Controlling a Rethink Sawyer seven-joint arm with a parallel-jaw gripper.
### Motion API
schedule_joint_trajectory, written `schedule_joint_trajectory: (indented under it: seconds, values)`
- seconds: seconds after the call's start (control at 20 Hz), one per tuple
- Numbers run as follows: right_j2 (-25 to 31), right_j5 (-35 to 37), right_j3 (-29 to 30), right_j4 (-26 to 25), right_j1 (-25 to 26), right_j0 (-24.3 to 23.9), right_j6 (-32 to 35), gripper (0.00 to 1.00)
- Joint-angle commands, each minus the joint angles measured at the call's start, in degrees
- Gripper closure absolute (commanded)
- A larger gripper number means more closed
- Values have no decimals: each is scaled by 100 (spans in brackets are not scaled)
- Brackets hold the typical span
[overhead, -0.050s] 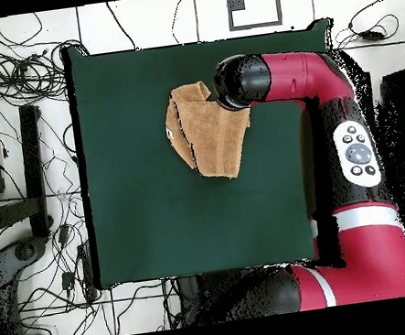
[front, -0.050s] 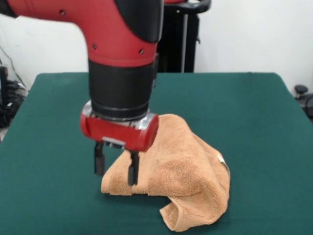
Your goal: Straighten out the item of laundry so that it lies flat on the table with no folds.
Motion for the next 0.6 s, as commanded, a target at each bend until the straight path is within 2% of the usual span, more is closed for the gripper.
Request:
schedule_joint_trajectory:
  seconds: [0.05, 0.25, 0.6]
  values:
    - [554, 15, -943, 32, 620, 133, -497, 0]
    - [606, 112, -1354, 15, 802, 220, -632, 0]
    - [459, 254, -1494, 3, 818, 401, -575, 0]
